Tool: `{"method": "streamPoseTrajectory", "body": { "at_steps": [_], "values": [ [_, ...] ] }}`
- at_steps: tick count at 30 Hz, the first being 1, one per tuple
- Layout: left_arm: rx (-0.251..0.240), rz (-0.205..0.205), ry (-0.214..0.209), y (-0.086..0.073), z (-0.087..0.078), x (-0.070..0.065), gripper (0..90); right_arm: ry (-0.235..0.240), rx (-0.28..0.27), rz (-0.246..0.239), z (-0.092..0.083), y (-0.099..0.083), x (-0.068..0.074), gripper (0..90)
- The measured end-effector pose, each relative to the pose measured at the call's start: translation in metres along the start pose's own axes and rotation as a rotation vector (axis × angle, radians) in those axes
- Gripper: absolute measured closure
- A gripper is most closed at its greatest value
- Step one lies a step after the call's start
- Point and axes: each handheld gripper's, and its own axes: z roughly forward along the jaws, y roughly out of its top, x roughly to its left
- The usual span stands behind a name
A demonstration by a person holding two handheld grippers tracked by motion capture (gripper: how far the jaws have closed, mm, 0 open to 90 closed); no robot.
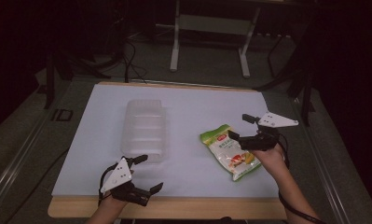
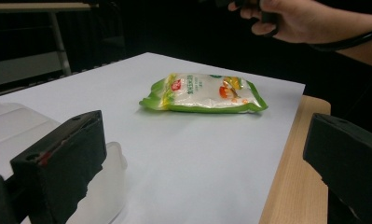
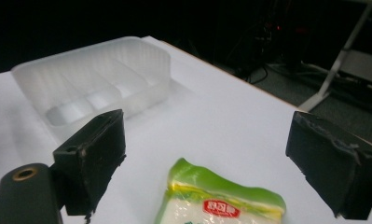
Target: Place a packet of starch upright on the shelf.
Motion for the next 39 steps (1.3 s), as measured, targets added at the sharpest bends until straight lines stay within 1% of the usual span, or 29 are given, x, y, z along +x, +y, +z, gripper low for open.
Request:
{"method": "streamPoseTrajectory", "body": {
  "at_steps": [2, 4, 6, 7, 8, 9, 10, 12, 14, 15, 18, 19, 21, 25, 27, 29, 30, 31, 33, 37, 38, 39],
  "values": [
    [0.0, 0.002, 0.001, 0.0, 0.0, 0.0, 0.0, 0.003, 0.009, 0.013, 0.004, -0.005, -0.005, 11.6],
    [0.004, 0.003, 0.0, 0.0, 0.0, 0.0, 0.0, -0.009, 0.02, 0.017, 0.007, -0.01, -0.009, 11.7],
    [0.012, 0.005, -0.005, 0.0, 0.001, -0.001, 0.0, -0.023, 0.044, 0.018, 0.012, -0.015, -0.012, 11.8],
    [0.012, 0.005, -0.005, 0.0, 0.001, -0.001, 0.0, -0.023, 0.044, 0.018, 0.012, -0.015, -0.012, 11.8],
    [0.011, 0.01, -0.007, 0.0, 0.002, -0.002, 0.0, -0.039, 0.068, 0.018, 0.017, -0.023, -0.018, 11.8],
    [0.013, 0.011, -0.008, 0.0, 0.002, -0.002, 0.0, -0.039, 0.068, 0.018, 0.017, -0.023, -0.018, 11.8],
    [0.013, 0.013, -0.01, 0.0, 0.002, -0.002, 0.0, -0.043, 0.085, 0.028, 0.021, -0.028, -0.022, 12.6],
    [0.012, 0.011, -0.01, 0.0, 0.003, -0.002, 0.0, -0.05, 0.092, 0.03, 0.024, -0.033, -0.025, 13.3],
    [0.014, 0.009, -0.012, -0.001, 0.003, -0.002, 0.0, -0.048, 0.096, 0.037, 0.026, -0.036, -0.027, 13.3],
    [0.016, 0.01, -0.012, -0.001, 0.003, -0.002, 0.0, -0.046, 0.104, 0.056, 0.029, -0.043, -0.031, 13.3],
    [0.017, 0.007, -0.014, -0.001, 0.003, -0.001, 0.0, -0.044, 0.117, 0.062, 0.033, -0.047, -0.033, 13.3],
    [0.018, 0.007, -0.015, -0.002, 0.004, -0.002, 0.0, -0.041, 0.134, 0.067, 0.038, -0.053, -0.037, 13.5],
    [0.02, 0.007, -0.016, -0.002, 0.004, -0.002, 0.0, -0.042, 0.151, 0.07, 0.042, -0.057, -0.041, 13.6],
    [0.024, 0.01, -0.018, -0.002, 0.004, -0.002, 0.0, -0.044, 0.168, 0.094, 0.05, -0.066, -0.049, 14.0],
    [0.029, 0.009, -0.022, -0.002, 0.005, -0.002, 0.0, -0.039, 0.178, 0.106, 0.052, -0.069, -0.052, 14.1],
    [0.031, 0.006, -0.023, -0.003, 0.006, -0.002, 0.0, -0.037, 0.197, 0.107, 0.055, -0.072, -0.054, 14.2],
    [0.031, 0.006, -0.023, -0.003, 0.006, -0.002, 0.0, -0.037, 0.197, 0.107, 0.055, -0.072, -0.054, 14.2],
    [0.032, 0.006, -0.024, -0.003, 0.006, -0.002, 0.0, -0.035, 0.213, 0.112, 0.058, -0.074, -0.057, 14.3],
    [0.035, 0.005, -0.027, -0.003, 0.007, -0.002, 0.0, -0.034, 0.226, 0.119, 0.06, -0.076, -0.059, 14.3],
    [0.036, 0.004, -0.028, -0.003, 0.007, -0.003, 0.0, -0.028, 0.231, 0.131, 0.062, -0.078, -0.061, 15.2],
    [0.039, 0.007, -0.028, -0.003, 0.008, -0.003, 0.0, -0.026, 0.249, 0.138, 0.065, -0.081, -0.063, 15.3],
    [0.04, 0.008, -0.03, -0.003, 0.008, -0.003, 0.0, -0.026, 0.254, 0.144, 0.066, -0.082, -0.064, 15.3]
  ]
}}
